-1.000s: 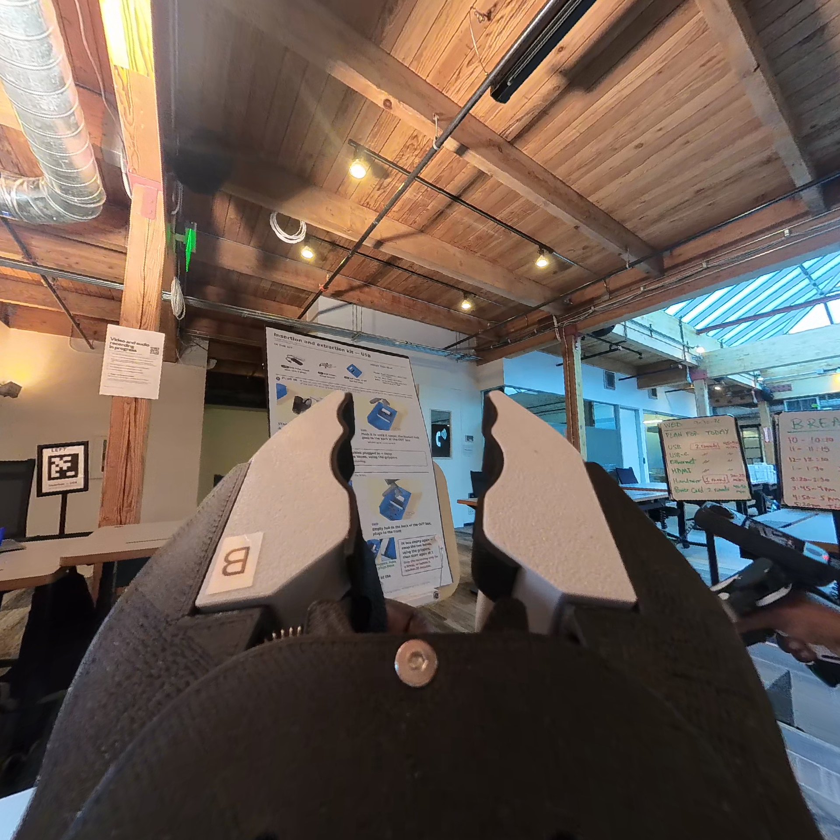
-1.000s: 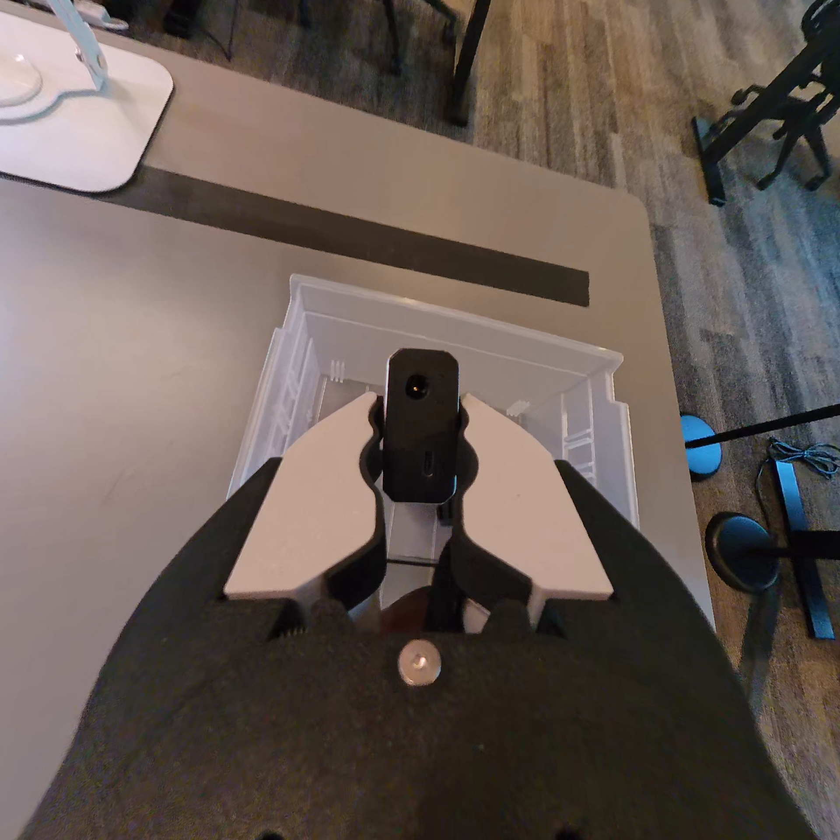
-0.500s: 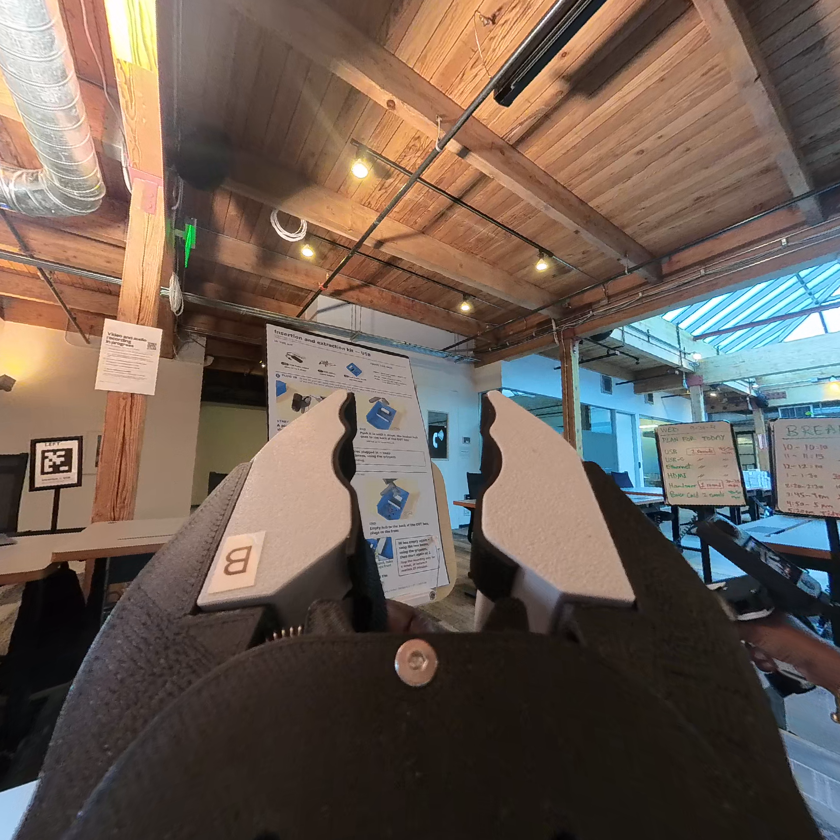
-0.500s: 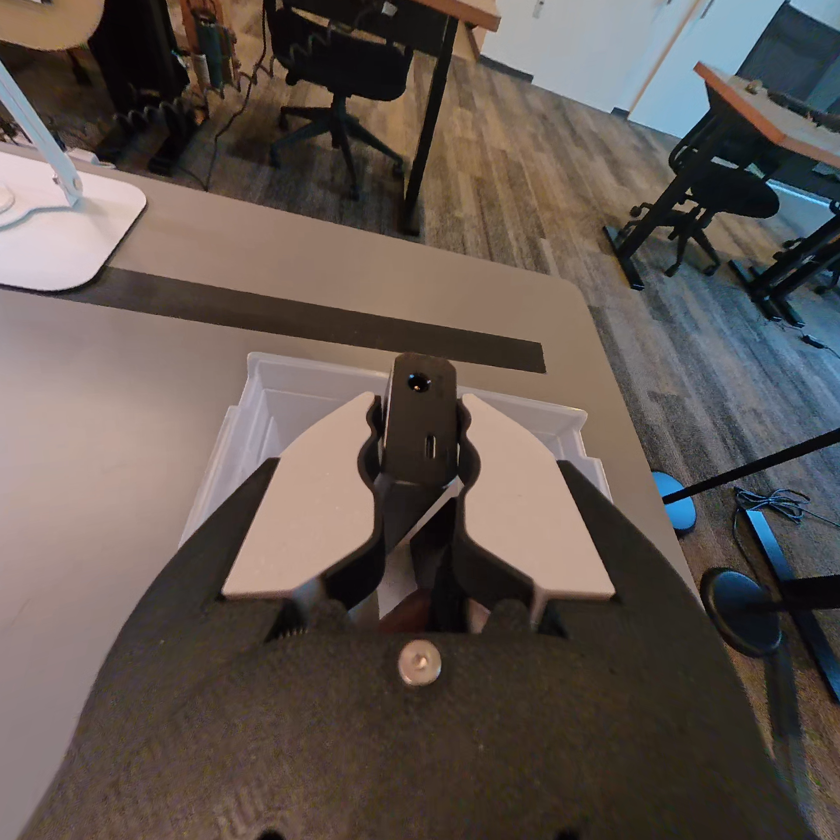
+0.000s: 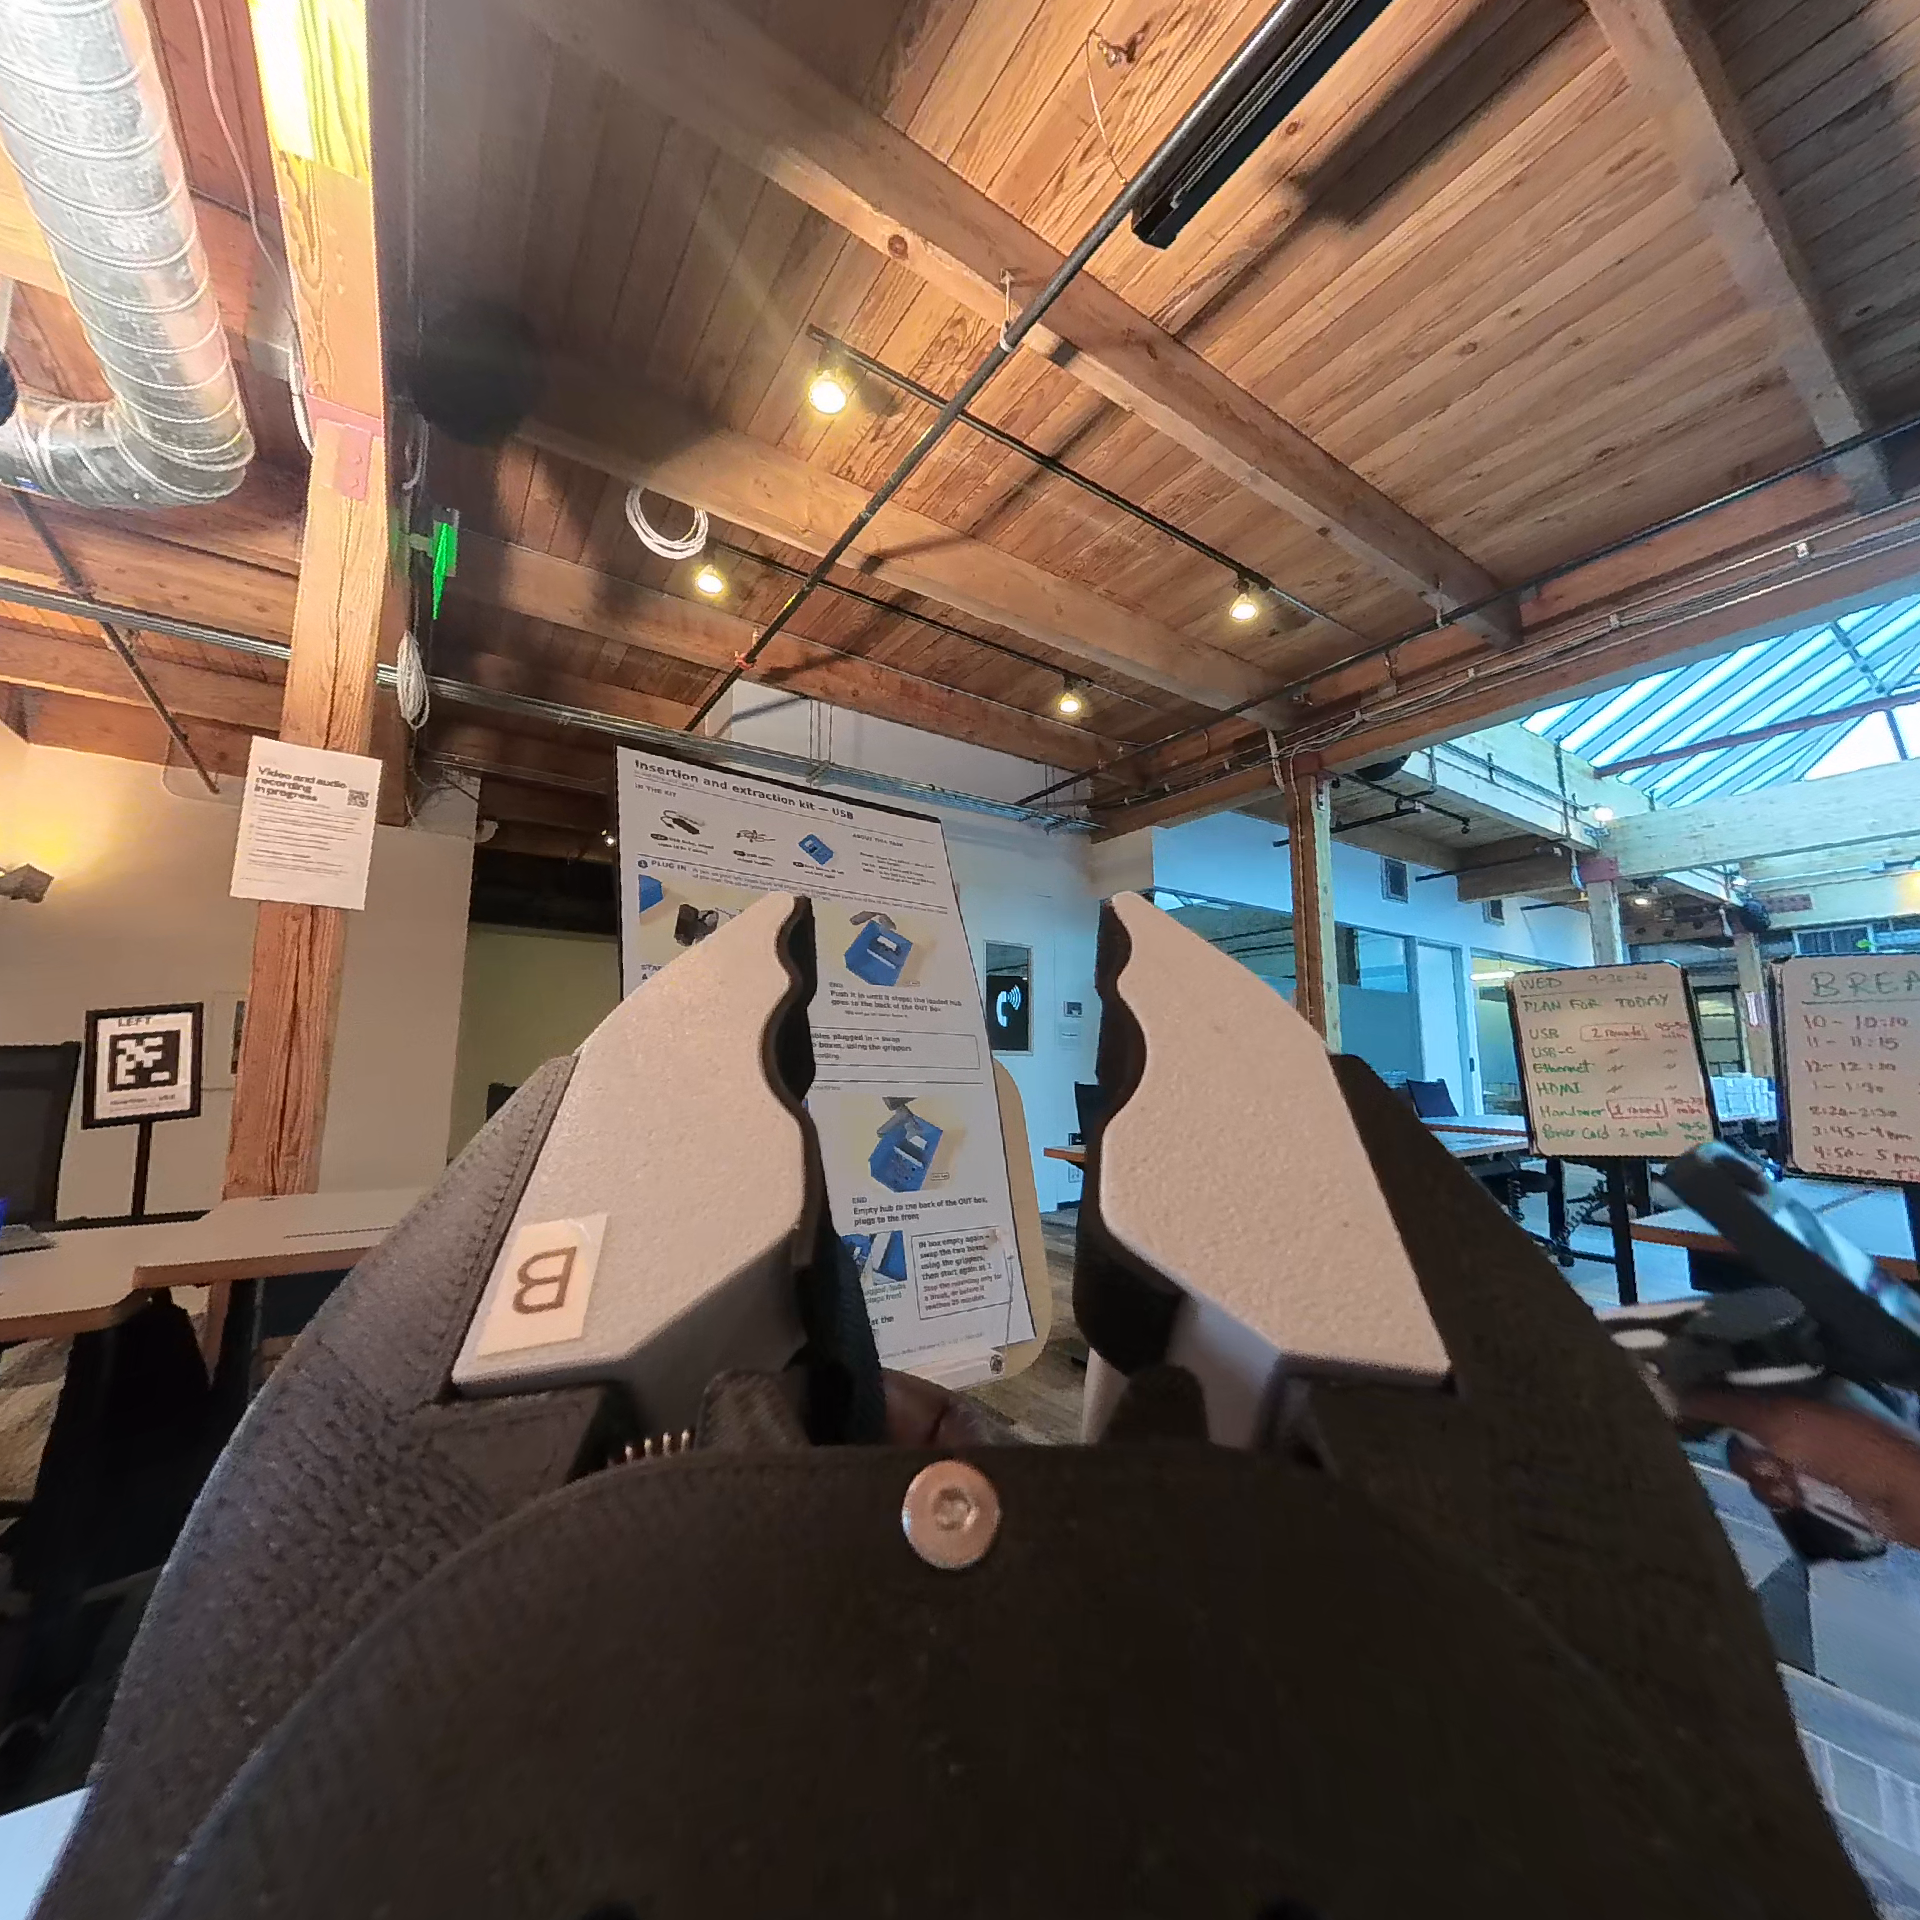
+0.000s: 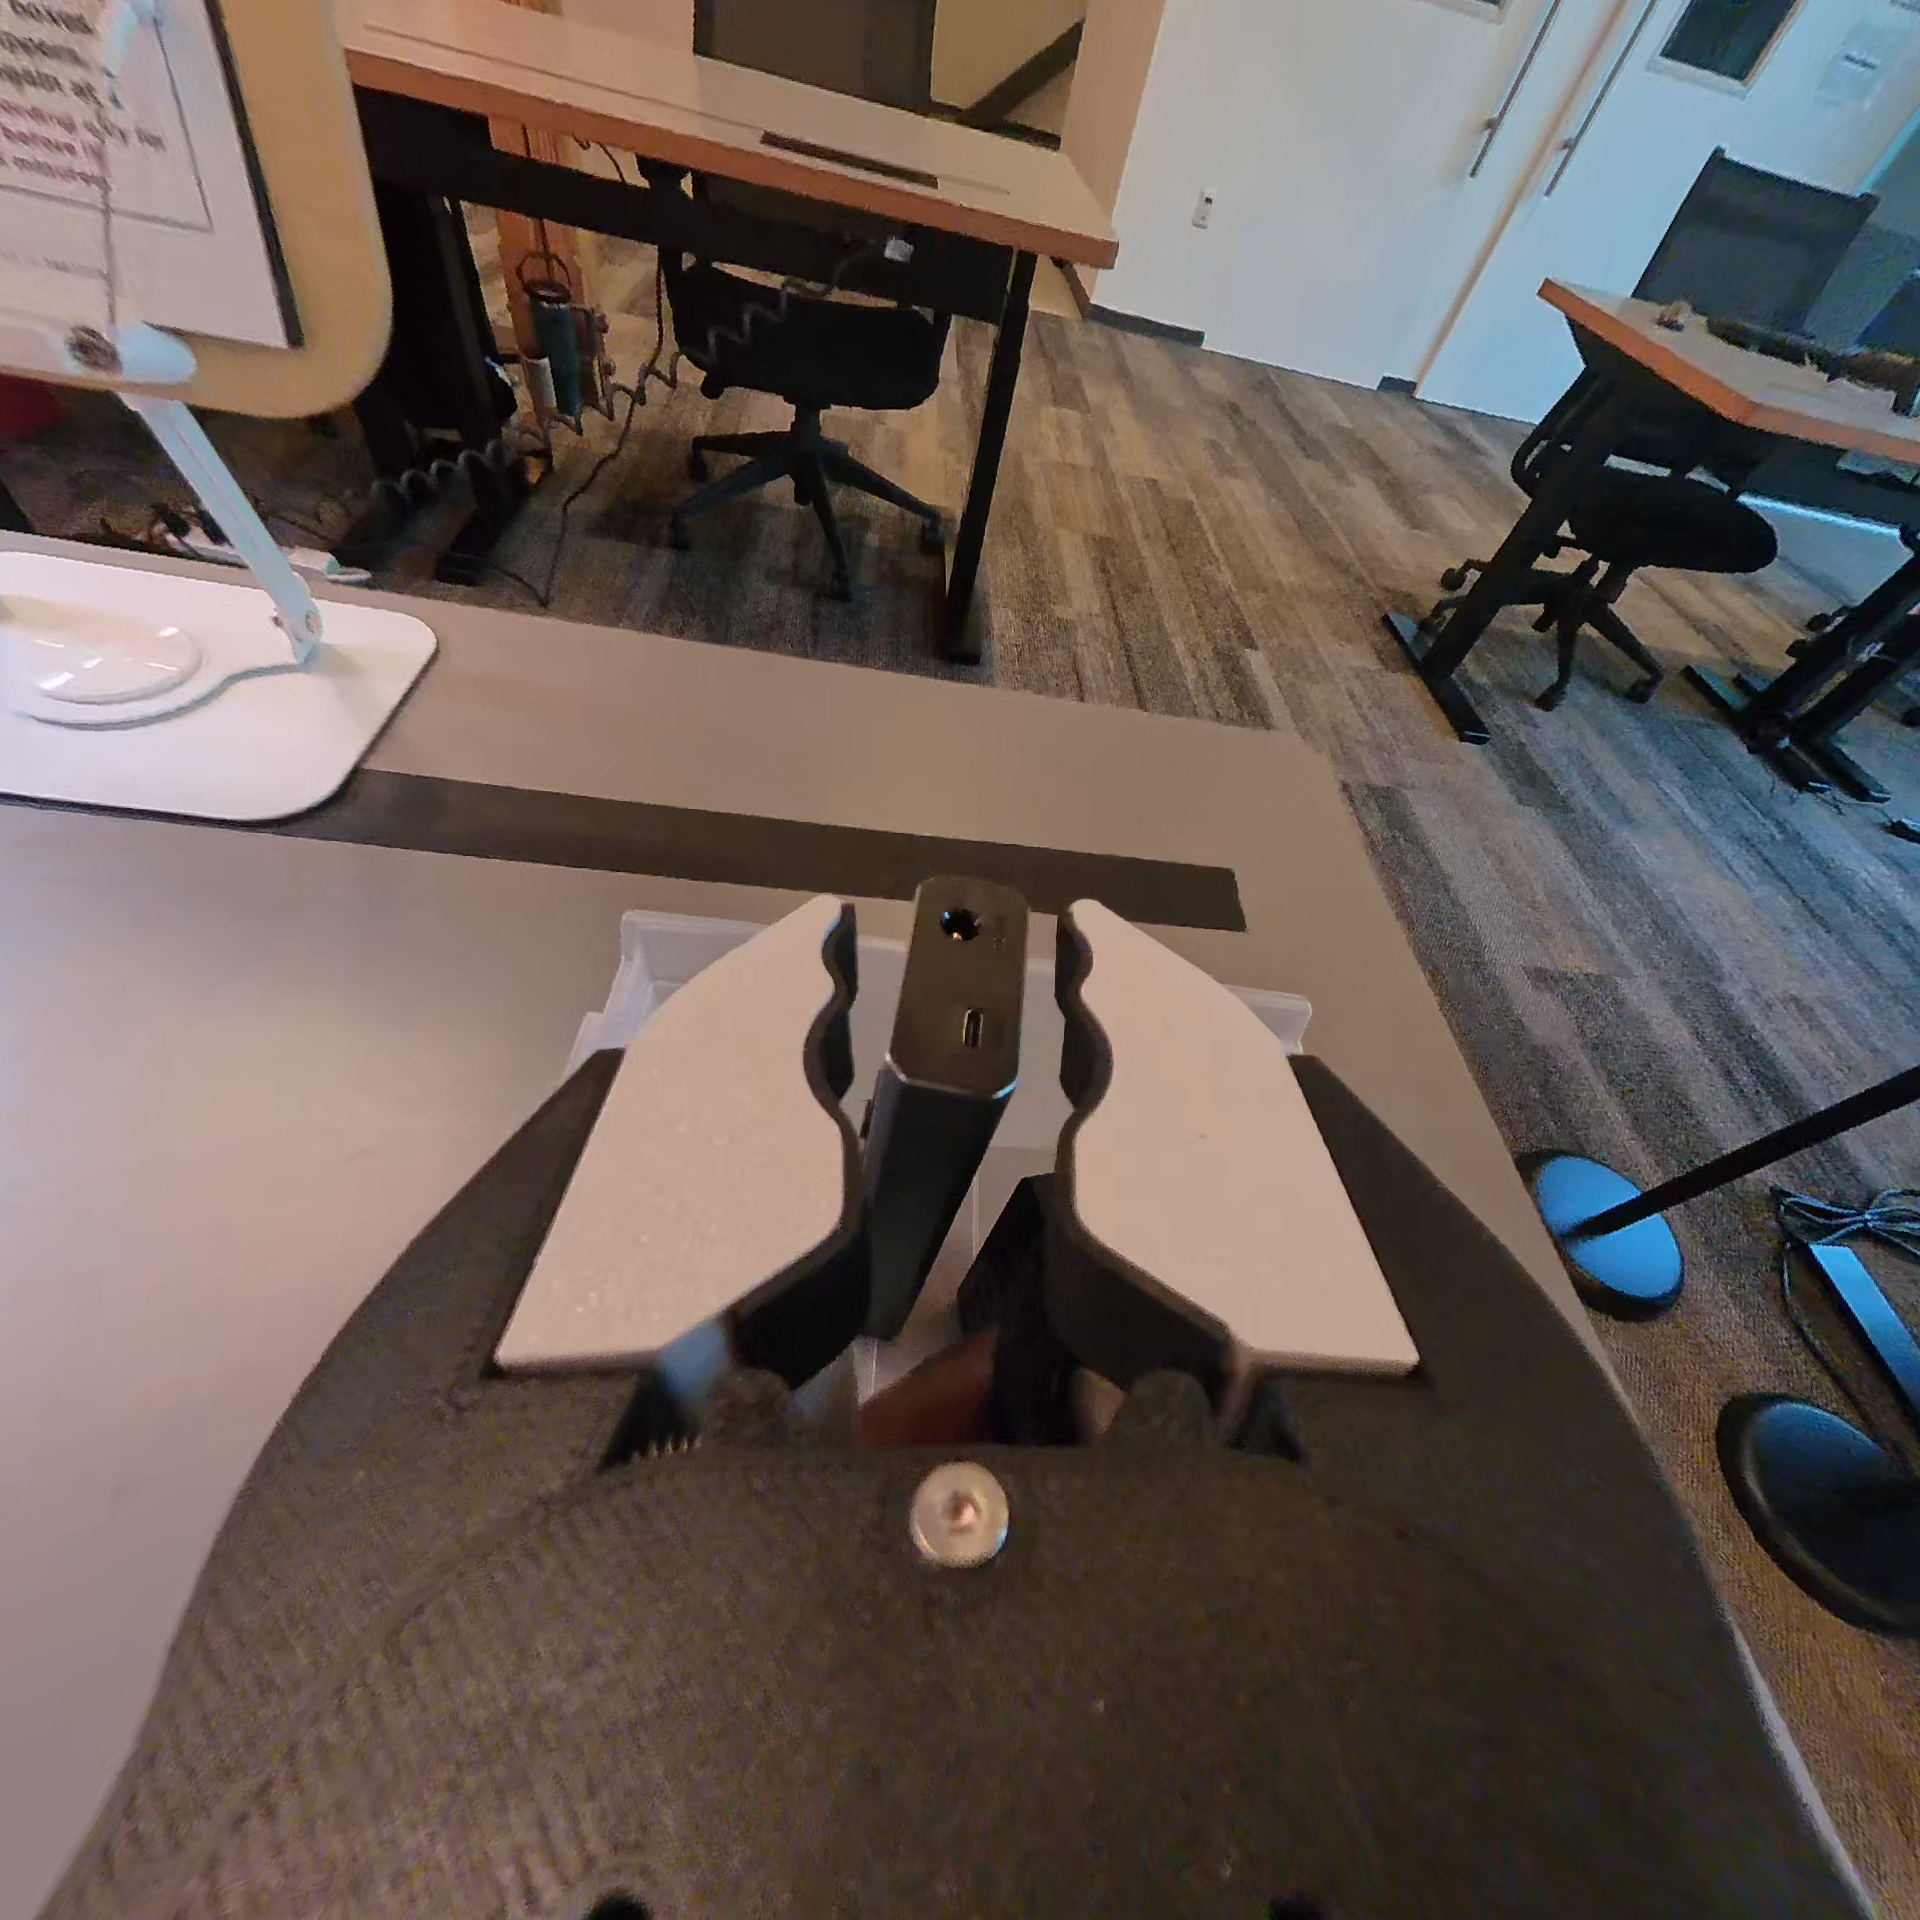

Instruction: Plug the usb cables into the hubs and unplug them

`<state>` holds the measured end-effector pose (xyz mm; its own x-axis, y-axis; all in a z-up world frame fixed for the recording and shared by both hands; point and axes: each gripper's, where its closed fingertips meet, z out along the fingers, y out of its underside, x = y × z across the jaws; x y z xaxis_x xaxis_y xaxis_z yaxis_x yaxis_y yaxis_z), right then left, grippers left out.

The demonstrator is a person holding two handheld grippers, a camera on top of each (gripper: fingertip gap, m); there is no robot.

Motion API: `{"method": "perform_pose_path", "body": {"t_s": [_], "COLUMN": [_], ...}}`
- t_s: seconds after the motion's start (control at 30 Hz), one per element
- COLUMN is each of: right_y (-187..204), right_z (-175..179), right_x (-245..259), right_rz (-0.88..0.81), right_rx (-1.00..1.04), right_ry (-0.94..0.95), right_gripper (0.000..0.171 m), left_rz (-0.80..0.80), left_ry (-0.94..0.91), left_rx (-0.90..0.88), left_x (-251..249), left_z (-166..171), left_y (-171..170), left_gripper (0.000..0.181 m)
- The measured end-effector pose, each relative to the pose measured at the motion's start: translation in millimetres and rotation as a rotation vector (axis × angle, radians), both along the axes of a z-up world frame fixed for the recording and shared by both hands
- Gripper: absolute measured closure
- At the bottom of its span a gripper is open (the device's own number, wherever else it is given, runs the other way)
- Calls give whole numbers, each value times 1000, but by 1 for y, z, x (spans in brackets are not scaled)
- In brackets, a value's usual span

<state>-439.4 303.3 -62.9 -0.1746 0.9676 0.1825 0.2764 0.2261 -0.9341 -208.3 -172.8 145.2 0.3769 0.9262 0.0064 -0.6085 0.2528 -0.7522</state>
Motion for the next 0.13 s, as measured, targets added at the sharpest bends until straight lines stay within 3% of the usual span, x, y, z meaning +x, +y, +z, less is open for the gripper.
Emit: {"method": "perform_pose_path", "body": {"t_s": [0.03,0.13], "right_y": [-2,-16], "right_z": [6,31], "right_x": [4,25], "right_rz": [14,109], "right_rx": [-7,-74], "right_ry": [7,24], "right_gripper": [134,128], "left_rz": [-1,14], "left_ry": [-7,-39], "left_rx": [-2,-14], "left_x": [0,-3], "left_z": [-1,-3], "left_y": [0,-2], "left_gripper": [130,130]}}
